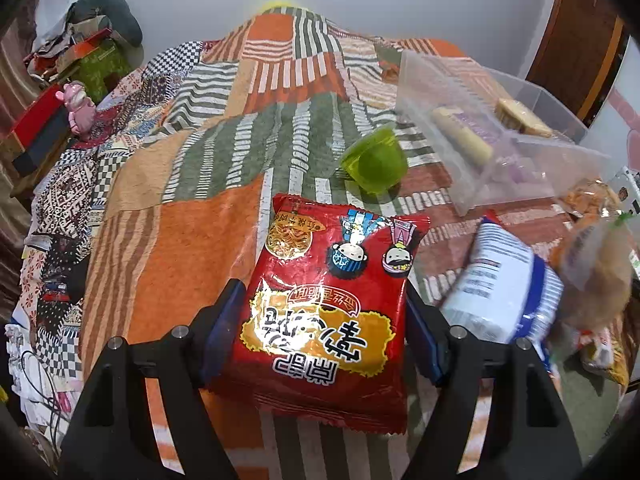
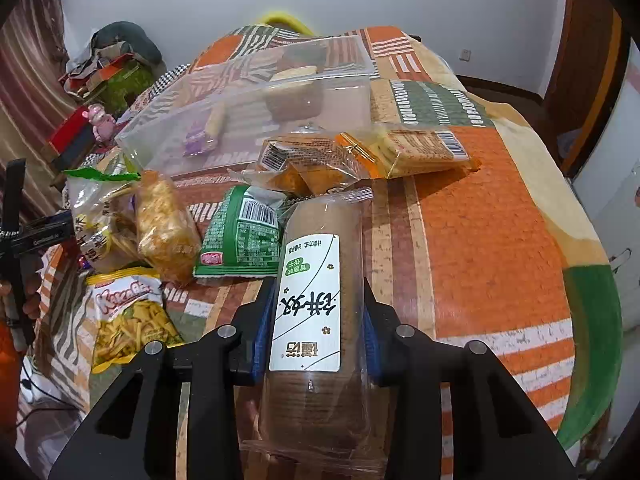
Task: Organize snacks
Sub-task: 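Grasp the red chip bag with the left tool while the right tool grasps the tall biscuit roll, then carry the red chip bag into the box while the right tool holds the biscuit roll above it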
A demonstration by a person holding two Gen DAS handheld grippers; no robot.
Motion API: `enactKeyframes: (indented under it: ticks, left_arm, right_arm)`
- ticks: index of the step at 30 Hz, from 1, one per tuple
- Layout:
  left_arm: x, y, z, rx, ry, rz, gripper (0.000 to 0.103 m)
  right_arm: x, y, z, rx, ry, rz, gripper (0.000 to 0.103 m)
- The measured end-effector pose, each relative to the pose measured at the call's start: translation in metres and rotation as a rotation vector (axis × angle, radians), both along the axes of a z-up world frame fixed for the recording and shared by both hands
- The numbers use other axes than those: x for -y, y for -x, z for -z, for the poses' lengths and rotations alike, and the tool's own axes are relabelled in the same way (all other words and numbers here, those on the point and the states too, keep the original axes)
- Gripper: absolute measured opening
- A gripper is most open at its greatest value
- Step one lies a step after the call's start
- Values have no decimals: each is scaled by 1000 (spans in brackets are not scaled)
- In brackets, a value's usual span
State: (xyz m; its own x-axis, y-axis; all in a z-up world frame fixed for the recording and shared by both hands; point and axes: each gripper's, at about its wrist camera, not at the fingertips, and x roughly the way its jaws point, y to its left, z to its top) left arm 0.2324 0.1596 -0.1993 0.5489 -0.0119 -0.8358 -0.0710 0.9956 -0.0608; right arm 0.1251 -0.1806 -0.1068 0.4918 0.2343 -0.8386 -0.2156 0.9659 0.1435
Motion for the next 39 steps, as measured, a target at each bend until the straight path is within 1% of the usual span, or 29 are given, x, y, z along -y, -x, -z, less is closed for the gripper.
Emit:
enactKeyframes:
  ticks: [6, 13, 18, 25, 29, 32, 34, 37, 39]
  left_arm:
    - [4, 17, -29, 47, 7, -12, 75]
    - [21, 36, -67, 126, -9, 11, 75]
    - [41, 45, -96, 193, -15, 41, 75]
    - [72, 49, -129, 274, -16, 84, 75]
    - [87, 44, -140, 300, 6, 107, 75]
    - [96, 33, -145, 309, 9, 116, 75]
    - [100, 26, -148, 313, 13, 112, 75]
    - [105, 14, -152, 311, 48, 100, 75]
    - [109, 5, -153, 310, 56, 99, 75]
  right_arm:
    - [4, 9, -12, 15, -18, -1, 34]
    - [9, 21, -33, 79, -38, -6, 34]
    - [11, 12, -51, 126, -57, -5, 34]
    - [11, 0, -83, 224, -64, -15, 34]
    - [10, -7, -94, 267, -72, -14, 34]
    - [9, -13, -101, 295, -73, -16, 34]
    - [8, -19, -106, 313, -74, -12, 34]
    - [8, -30, -110, 333, -89, -6, 34]
    - [7, -38, -110, 341, -93, -2, 34]
